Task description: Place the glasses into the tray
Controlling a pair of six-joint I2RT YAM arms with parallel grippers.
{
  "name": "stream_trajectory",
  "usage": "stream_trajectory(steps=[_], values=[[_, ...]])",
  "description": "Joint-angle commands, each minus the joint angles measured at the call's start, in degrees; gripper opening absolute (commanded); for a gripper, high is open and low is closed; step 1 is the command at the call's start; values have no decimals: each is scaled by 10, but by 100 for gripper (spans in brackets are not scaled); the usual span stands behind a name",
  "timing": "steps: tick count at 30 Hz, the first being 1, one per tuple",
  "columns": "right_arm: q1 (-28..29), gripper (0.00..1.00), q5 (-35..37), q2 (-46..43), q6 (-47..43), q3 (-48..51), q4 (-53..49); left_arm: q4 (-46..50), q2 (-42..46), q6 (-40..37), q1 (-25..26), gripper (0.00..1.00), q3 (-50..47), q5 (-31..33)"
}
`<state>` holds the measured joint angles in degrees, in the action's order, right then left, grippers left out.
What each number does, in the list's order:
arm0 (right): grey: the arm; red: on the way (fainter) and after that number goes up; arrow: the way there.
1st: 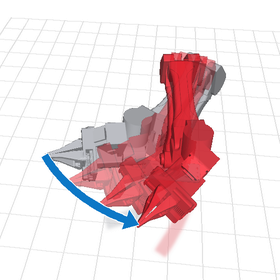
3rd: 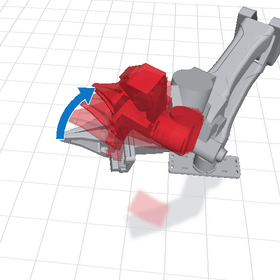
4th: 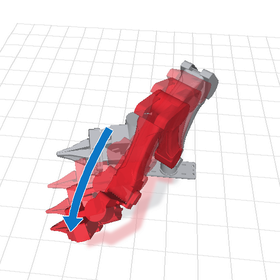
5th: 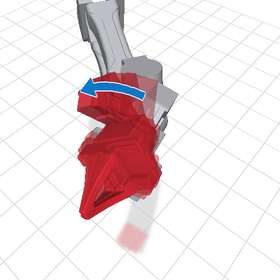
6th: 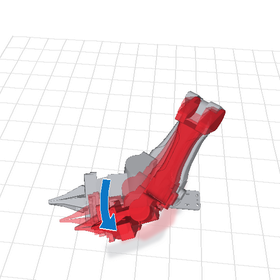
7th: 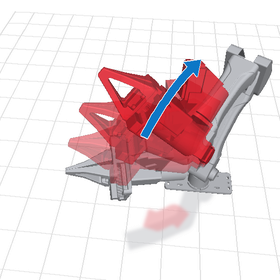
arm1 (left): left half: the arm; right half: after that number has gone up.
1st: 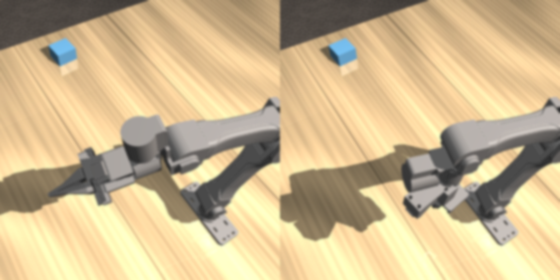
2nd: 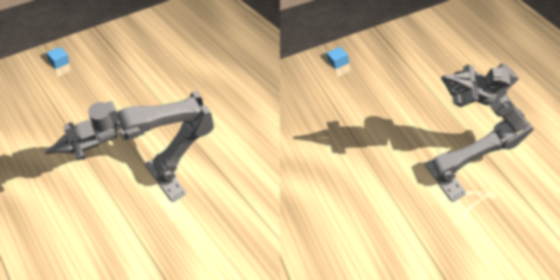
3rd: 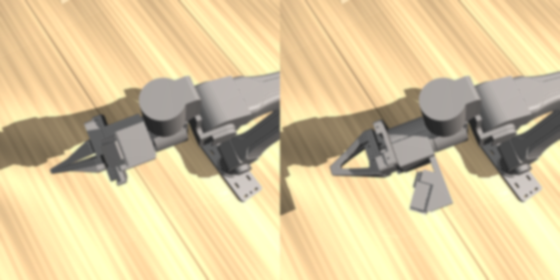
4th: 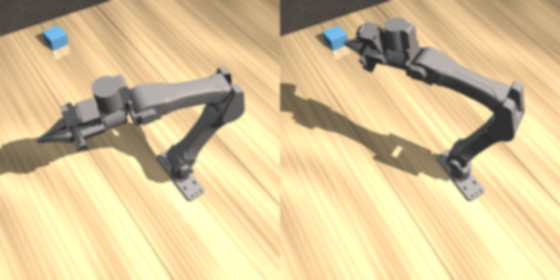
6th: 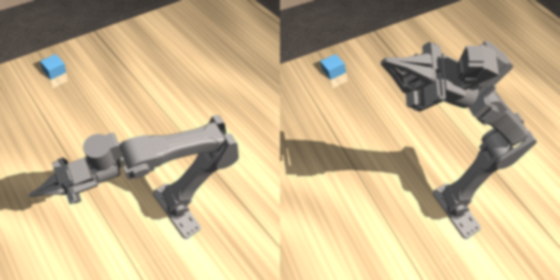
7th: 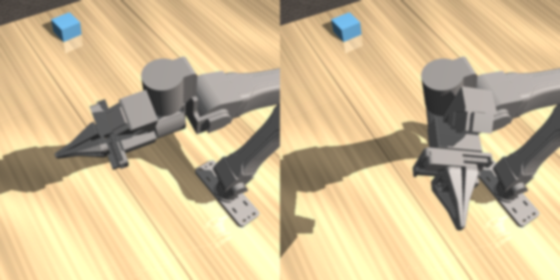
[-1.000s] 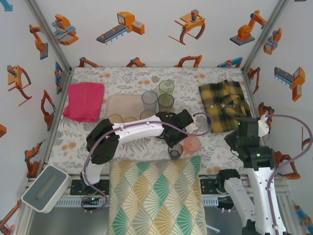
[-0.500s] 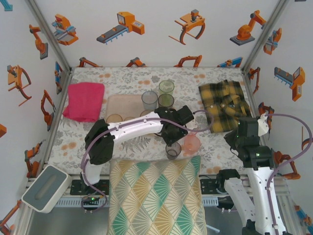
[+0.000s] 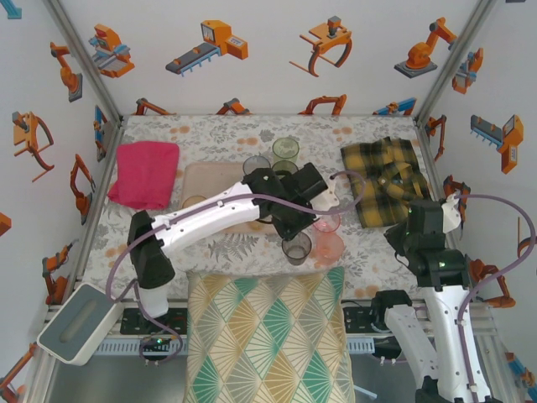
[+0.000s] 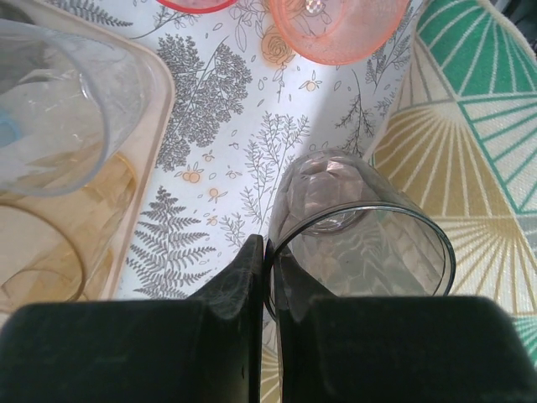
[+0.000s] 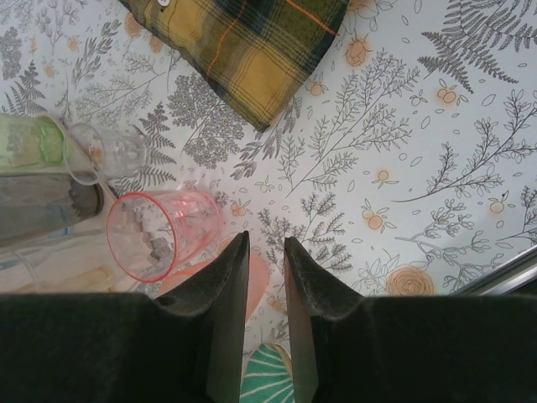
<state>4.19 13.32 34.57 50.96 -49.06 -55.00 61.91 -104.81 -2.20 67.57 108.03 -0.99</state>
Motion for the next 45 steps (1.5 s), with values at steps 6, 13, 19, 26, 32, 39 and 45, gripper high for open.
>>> stream_trajectory(steps=[6,13,19,26,32,39,45], values=[[-4,27,4,-2,-5,-1,-7,40,49,-19,-34,13,53,7],[-4,27,6,2,-5,-11,-14,48,68,-20,-112,14,93,6],[-4,27,6,9,-6,-15,-14,41,86,-12,-199,15,99,-6],[-4,27,3,13,-6,-11,-4,32,86,1,-299,15,110,-20],[-4,26,0,23,-9,-20,3,13,70,11,-369,16,106,-37],[-4,26,-3,24,-9,-20,6,-25,36,4,-418,15,64,-26],[-4,27,-1,24,-10,-19,7,-63,14,-7,-437,15,20,-9]])
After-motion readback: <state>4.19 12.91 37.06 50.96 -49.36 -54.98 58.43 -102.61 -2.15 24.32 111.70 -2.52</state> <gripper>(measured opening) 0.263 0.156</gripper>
